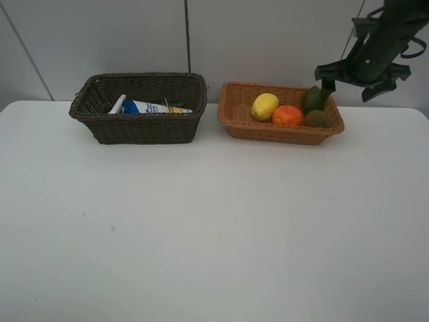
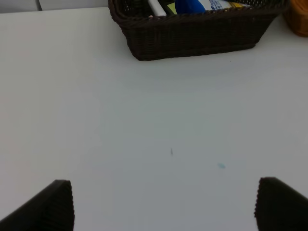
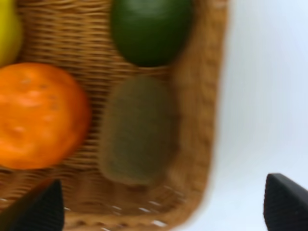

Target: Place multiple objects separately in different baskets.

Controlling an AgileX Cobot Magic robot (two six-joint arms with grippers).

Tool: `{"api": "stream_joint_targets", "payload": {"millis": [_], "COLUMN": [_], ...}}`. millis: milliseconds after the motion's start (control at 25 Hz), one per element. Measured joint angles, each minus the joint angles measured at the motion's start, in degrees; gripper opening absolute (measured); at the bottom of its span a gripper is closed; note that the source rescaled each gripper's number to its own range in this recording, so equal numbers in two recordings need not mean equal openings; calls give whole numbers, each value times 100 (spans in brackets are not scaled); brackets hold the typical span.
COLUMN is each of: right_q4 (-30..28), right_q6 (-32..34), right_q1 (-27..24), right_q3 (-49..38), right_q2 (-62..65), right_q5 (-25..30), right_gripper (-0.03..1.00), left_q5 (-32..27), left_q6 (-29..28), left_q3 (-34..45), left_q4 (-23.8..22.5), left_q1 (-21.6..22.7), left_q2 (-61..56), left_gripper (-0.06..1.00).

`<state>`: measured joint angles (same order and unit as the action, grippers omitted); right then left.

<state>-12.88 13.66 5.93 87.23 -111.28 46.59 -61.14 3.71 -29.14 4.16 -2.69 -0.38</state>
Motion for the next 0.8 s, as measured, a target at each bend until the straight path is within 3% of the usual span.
{"api": "stream_joint_targets", "payload": {"millis": [280,800], "right_q4": [-29,-35], "right_q6": [234,252], "right_q1": [-979,-1017], "right_q3": [-1333,-4061], "right_q2": [1576,6267], "right_q5": [43,1113], "right_gripper": [96,96], "left_q5": [0,0], "left_q6": [0,0], "left_q3": [0,0], "left_q4": [0,0], "left_q1": [0,0], "left_q2": [0,0], "left_gripper": [99,99]}}
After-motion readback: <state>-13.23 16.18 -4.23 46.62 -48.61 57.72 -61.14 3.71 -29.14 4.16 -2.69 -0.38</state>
